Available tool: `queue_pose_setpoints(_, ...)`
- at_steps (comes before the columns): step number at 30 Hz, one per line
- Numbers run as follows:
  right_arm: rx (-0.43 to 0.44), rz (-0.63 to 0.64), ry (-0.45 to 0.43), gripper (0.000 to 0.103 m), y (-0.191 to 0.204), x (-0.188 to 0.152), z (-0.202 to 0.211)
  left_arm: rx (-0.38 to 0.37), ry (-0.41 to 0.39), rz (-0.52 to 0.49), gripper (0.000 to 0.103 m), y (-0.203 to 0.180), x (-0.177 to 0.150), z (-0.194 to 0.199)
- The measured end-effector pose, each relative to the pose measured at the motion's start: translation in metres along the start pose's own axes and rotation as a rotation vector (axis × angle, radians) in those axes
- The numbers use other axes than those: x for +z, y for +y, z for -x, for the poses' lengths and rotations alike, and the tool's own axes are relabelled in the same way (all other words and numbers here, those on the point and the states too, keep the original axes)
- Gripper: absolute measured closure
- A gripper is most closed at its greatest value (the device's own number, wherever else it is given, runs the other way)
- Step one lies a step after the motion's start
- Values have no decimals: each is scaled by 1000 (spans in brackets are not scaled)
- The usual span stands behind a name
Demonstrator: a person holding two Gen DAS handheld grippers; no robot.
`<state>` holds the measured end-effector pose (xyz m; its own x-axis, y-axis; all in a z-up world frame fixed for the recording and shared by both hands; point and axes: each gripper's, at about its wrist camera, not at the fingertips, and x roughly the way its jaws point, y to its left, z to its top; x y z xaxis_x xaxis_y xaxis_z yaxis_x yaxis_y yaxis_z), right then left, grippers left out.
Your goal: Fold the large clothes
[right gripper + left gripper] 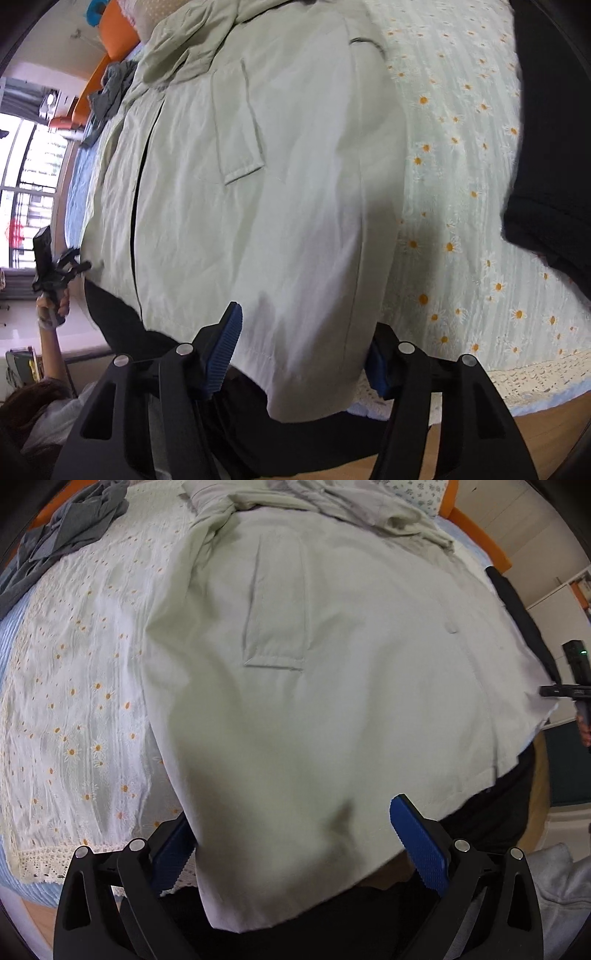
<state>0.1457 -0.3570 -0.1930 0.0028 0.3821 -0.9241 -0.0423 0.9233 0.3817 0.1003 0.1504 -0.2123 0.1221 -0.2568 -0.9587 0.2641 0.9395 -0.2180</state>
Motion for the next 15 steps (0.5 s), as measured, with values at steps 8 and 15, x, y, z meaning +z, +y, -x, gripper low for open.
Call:
queue_pose_setpoints(8,-174,32,73,55,19,5,-27,-28,-56,56,6,3,9,-20)
queue_pose_setpoints(15,-136,17,28,79,23,4,-12,-34,-51,74,52,16,7,-9)
